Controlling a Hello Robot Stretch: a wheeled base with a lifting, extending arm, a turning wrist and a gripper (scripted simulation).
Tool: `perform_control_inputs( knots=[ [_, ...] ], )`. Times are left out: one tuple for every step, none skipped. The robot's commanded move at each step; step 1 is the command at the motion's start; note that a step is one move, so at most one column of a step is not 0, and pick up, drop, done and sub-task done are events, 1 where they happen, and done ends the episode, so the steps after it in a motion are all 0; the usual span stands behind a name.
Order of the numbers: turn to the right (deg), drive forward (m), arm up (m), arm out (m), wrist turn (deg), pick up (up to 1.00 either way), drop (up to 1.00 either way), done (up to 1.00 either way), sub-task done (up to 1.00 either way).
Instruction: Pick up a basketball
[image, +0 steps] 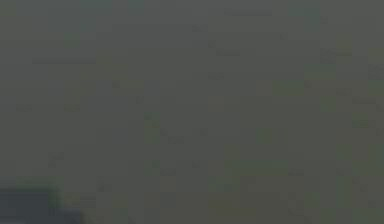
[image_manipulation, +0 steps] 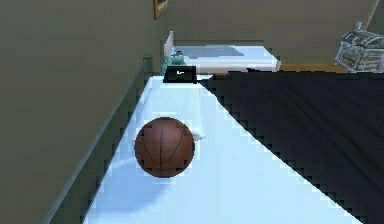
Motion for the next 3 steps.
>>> perform_control_inputs(
  knots=[
    [0.0,0.00,0.50,0.00,0.0,0.00,0.00,0.00,0.00],
    [0.0,0.00,0.38,0.00,0.0,0.00,0.00,0.00,0.00],
    [0.0,0.00,0.00,0.22,0.0,0.00,0.00,0.00,0.00]
  ],
)
